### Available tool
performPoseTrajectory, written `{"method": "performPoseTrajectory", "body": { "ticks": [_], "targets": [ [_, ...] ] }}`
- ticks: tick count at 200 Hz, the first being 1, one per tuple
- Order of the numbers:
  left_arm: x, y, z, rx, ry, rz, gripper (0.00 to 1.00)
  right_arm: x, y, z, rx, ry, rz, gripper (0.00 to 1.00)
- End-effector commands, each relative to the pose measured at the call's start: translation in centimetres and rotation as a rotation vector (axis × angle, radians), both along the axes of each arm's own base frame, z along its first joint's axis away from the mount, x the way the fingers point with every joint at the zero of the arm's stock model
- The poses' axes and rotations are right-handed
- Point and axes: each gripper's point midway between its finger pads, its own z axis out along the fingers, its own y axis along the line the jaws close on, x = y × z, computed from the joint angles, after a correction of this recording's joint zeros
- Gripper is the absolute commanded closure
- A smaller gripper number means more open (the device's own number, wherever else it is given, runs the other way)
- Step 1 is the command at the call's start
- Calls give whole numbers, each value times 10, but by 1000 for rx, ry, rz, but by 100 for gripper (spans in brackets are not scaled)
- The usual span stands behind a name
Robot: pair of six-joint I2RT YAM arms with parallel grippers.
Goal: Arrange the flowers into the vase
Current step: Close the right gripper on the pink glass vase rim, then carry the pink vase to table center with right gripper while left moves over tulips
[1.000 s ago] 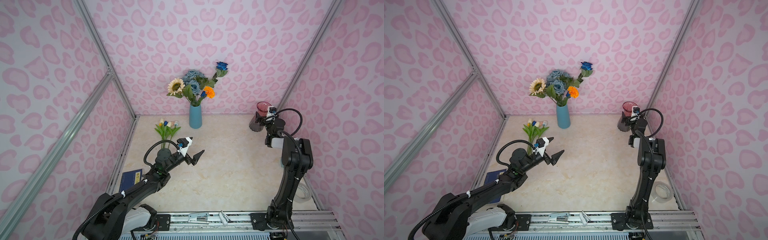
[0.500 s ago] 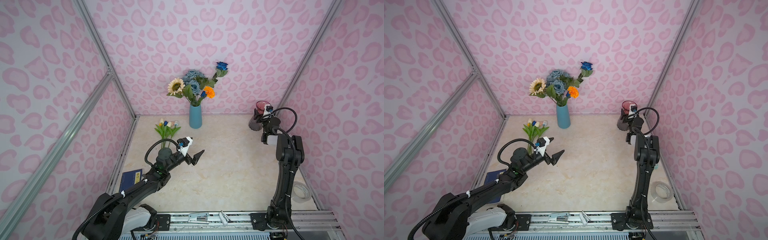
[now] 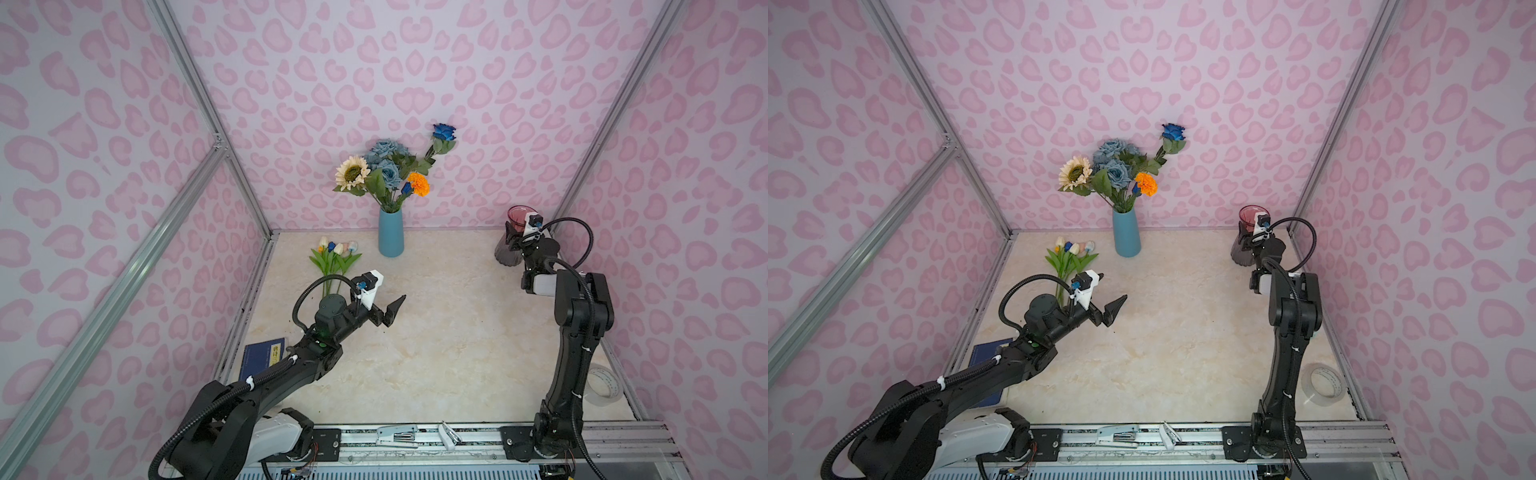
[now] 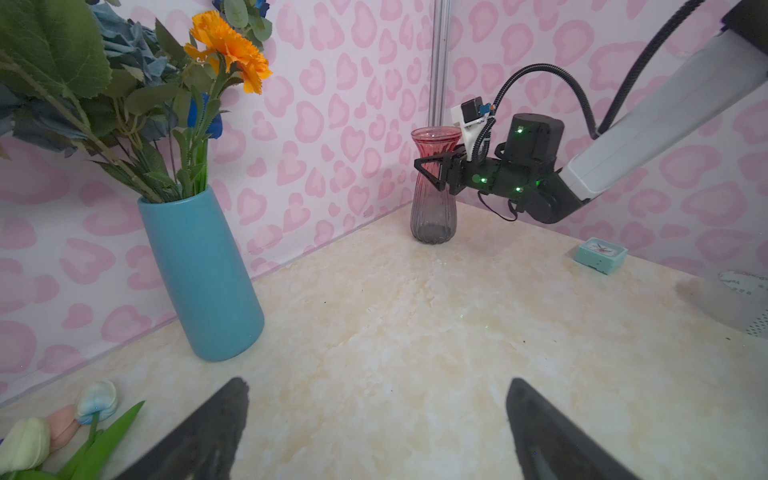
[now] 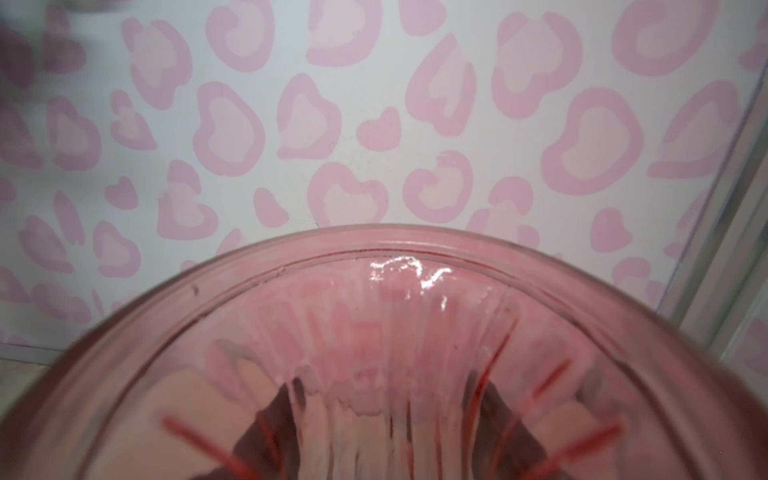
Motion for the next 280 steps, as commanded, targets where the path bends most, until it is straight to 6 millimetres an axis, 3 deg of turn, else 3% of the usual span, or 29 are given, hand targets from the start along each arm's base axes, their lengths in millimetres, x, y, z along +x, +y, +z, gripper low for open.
{"method": "performPoseTrajectory", "body": {
  "ticks": [1,26,47,80,123,162,201,215,246,280],
  "targets": [
    [11,8,16,-44,-40,64,1,-19,18,44,-46,-162,27,74],
    [19,24,20,-76,-38,139,0,-47,48,58,-34,-187,80,74],
    [21,38,22,-99,-39,184,0,-77,86,67,-37,-194,147,74],
    [21,67,17,-145,-22,249,0,-129,171,61,-74,-146,323,75],
    [23,110,4,-155,16,402,0,-194,264,66,44,-151,567,74],
    [38,145,-11,-144,104,578,0,-226,332,43,58,-104,713,73],
    [65,174,-40,-114,293,702,3,-245,370,38,38,-87,780,73],
    [74,180,-48,-87,348,711,10,-251,382,33,25,-80,804,73],
    [82,189,-53,-54,381,752,22,-260,392,22,52,-69,842,72],
    [91,208,-68,42,467,841,23,-263,399,7,24,-38,847,70]
  ]
}}
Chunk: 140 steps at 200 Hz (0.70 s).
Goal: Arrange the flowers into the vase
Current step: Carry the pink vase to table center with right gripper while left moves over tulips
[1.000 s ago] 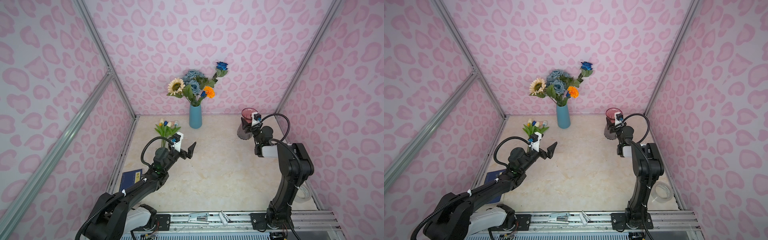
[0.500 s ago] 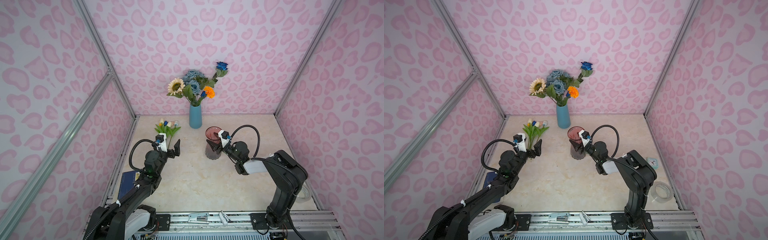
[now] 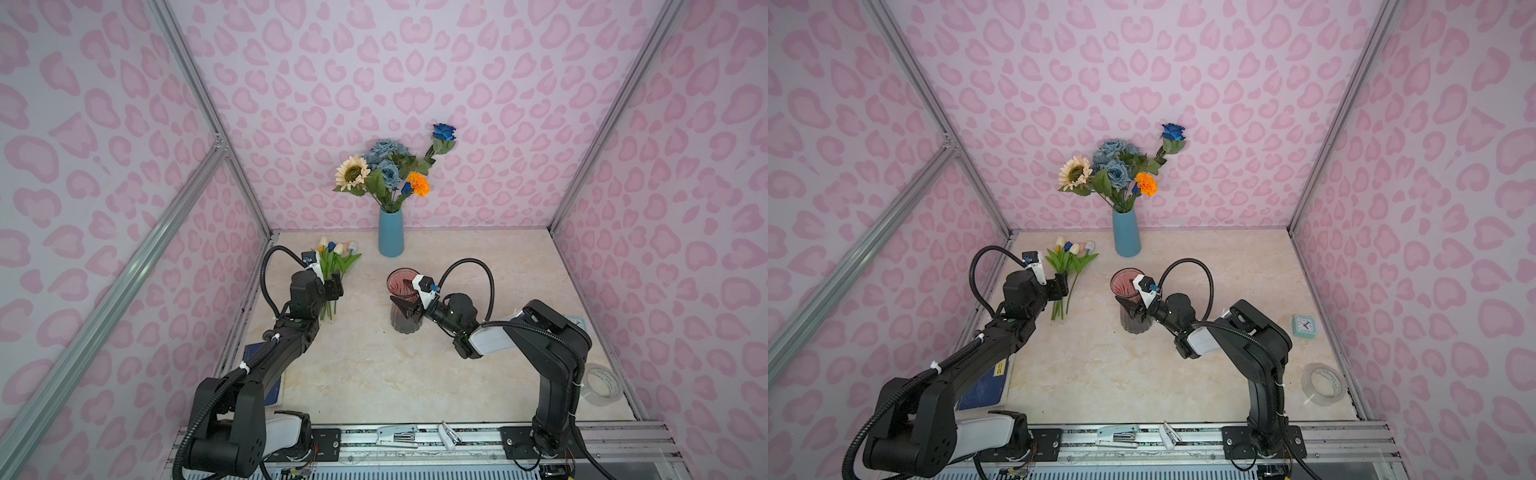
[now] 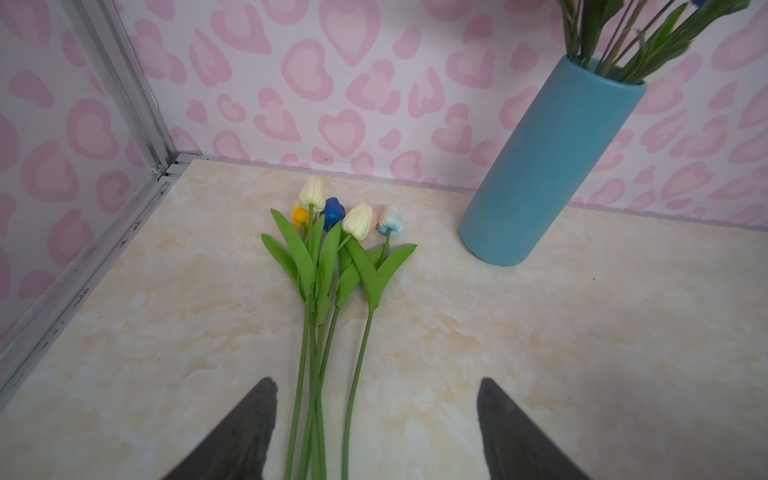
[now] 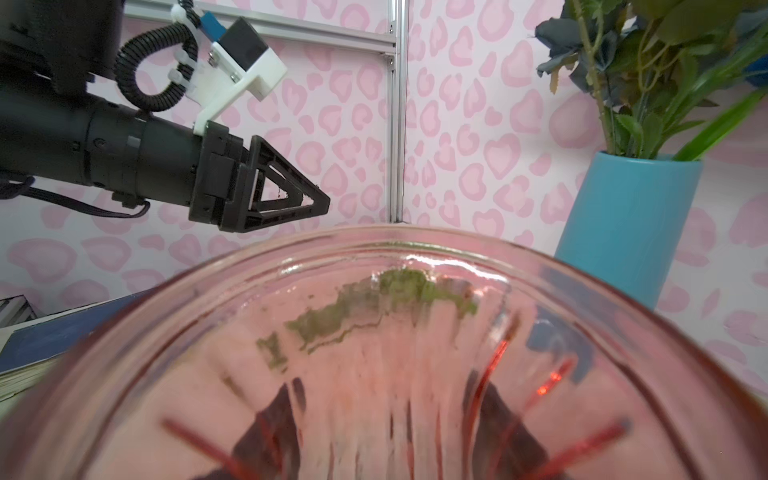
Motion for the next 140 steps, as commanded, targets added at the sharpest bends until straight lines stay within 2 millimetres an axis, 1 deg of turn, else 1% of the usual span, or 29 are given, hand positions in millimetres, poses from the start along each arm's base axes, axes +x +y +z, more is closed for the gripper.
{"method": "performPoseTrajectory", "body": {
  "ticks": [1,18,35,81,110,123,140],
  "targets": [
    [2,16,-19,55,115,61,23,-3,2,19,52,-78,-3,70],
    [8,20,-28,78,186,66,25,-4,3,14,49,-71,3,67],
    [15,22,-37,89,234,70,26,-6,3,16,59,-71,4,63],
    [26,17,-31,73,220,46,26,-5,-5,25,77,-77,-27,46],
    [28,17,-30,77,222,45,25,-3,-13,35,80,-73,-57,25],
    [29,19,-31,85,228,51,23,-4,-15,39,73,-81,-65,21],
    [31,20,-36,90,249,57,23,-4,-17,36,55,-86,-71,19]
  ]
}}
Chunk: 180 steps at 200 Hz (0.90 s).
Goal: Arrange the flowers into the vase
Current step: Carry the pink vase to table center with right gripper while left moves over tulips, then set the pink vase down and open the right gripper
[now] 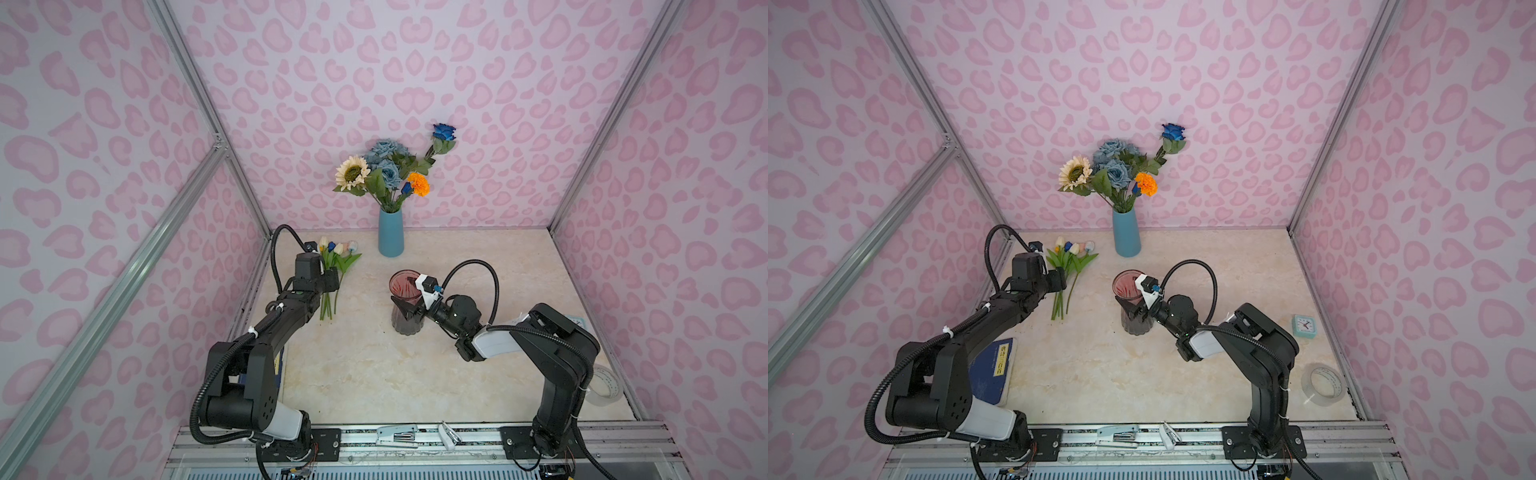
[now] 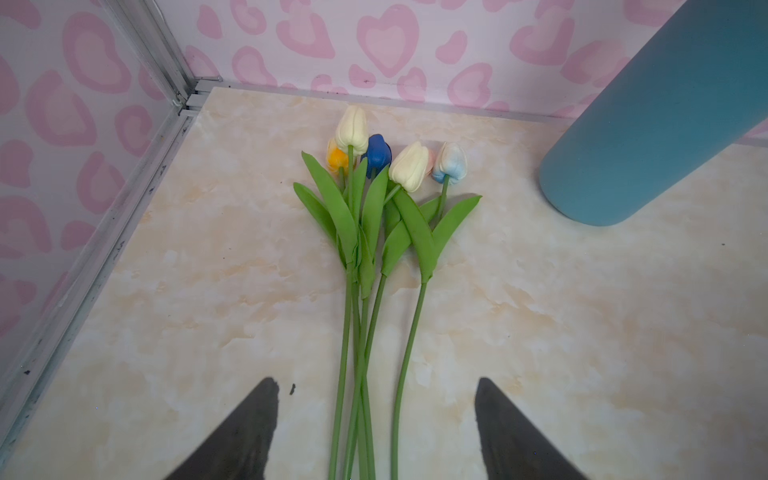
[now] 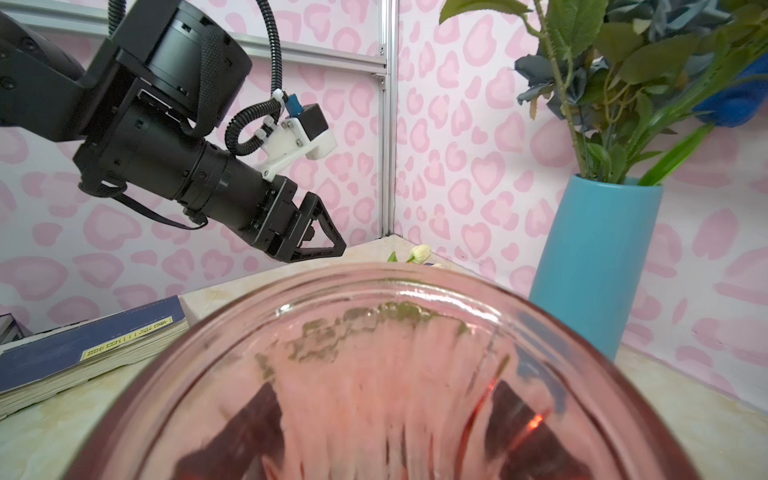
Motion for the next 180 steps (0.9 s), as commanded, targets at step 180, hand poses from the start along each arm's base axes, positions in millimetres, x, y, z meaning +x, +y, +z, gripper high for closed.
{"method": "performPoseTrajectory", "body": {
  "ticks": [180],
  "targets": [
    [17,20,-33,67,178,24,26,-21,-51,50,77,-82,-24,34]
  ]
}}
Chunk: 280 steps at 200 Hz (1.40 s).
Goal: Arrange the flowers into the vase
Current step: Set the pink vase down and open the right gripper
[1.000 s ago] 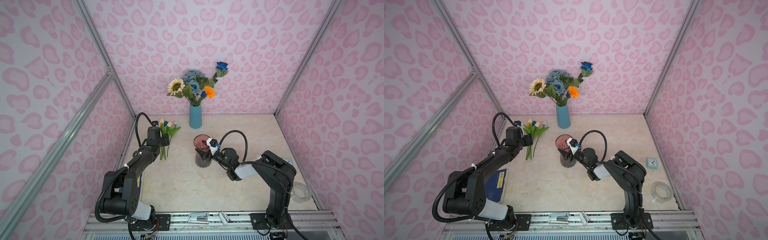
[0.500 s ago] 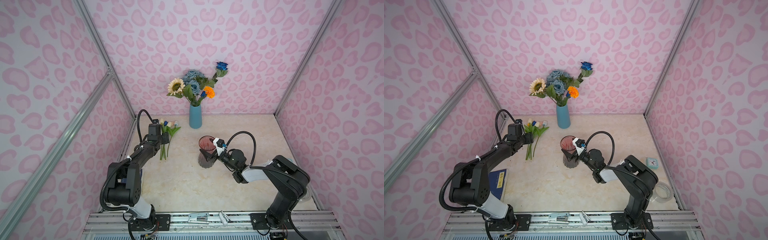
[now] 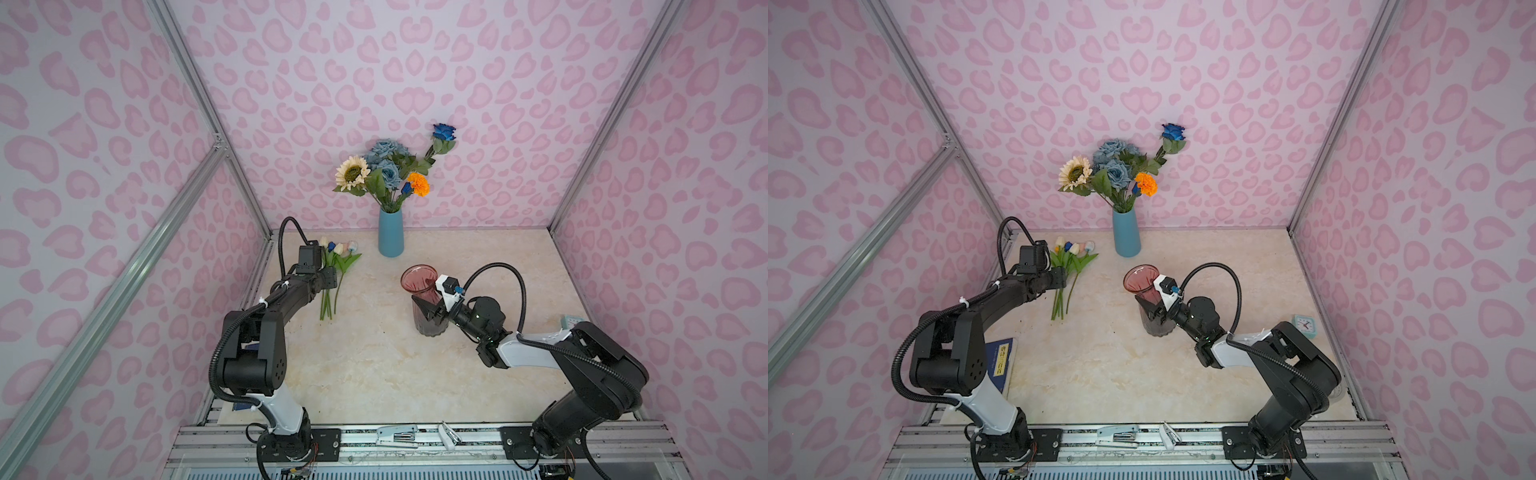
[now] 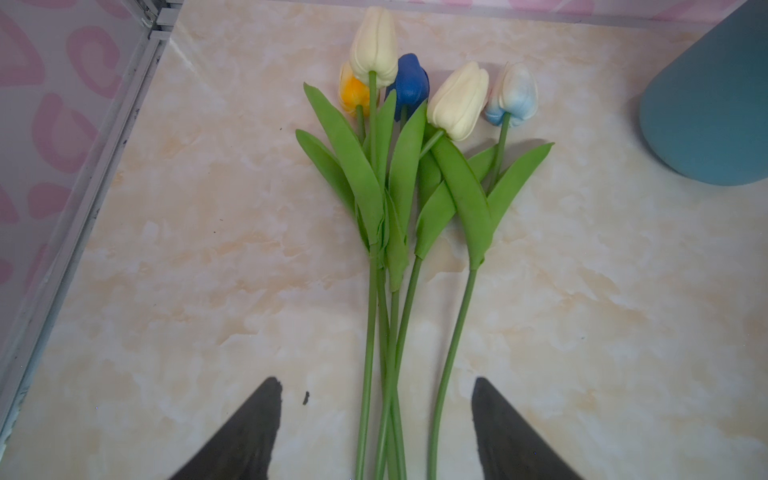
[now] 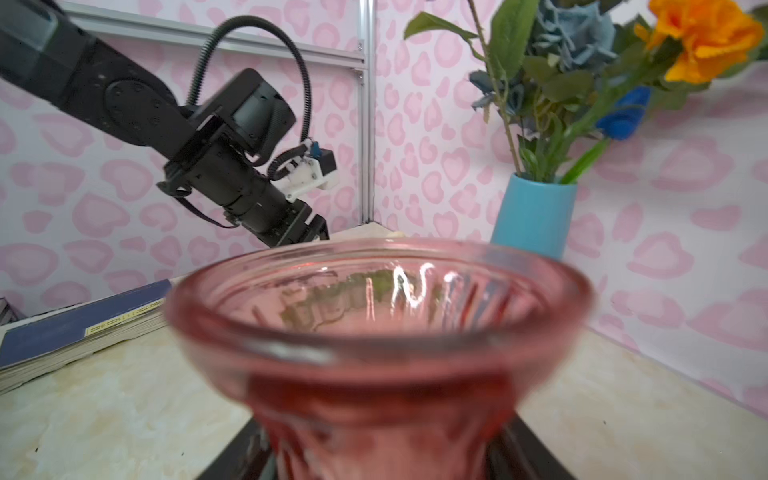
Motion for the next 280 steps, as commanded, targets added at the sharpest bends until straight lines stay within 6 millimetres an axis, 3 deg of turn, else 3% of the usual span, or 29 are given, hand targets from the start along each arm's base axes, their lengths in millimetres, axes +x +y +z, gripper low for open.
{"method": "performPoseTrajectory", "body": {
  "ticks": [1,22,52,83,118,163,197,206,228,244,280],
  "targets": [
    [-2,4,10,31,-19,-1,26,-6,0,40,103,-135,20,34],
    [-4,6,16,43,-32,0,26,-4,5,45,119,-151,33,46],
    [-4,7,21,45,-48,9,26,3,12,51,144,-173,52,46],
    [-5,8,22,50,-55,10,26,17,32,61,225,-216,88,46],
    [-5,7,26,40,-66,9,26,38,57,57,244,-230,99,46],
    [-7,7,24,40,-61,9,26,49,65,20,206,-167,65,46],
    [-7,7,21,37,-56,8,26,45,65,1,156,-142,54,45],
    [-7,6,21,35,-55,7,26,44,63,-1,149,-139,51,41],
    [-7,6,20,34,-56,10,24,40,60,-8,127,-140,30,17],
    [-6,8,20,40,-51,17,23,39,57,-9,109,-139,17,6],
    [-5,8,22,38,-57,19,22,33,56,-12,77,-109,27,3]
  ]
}}
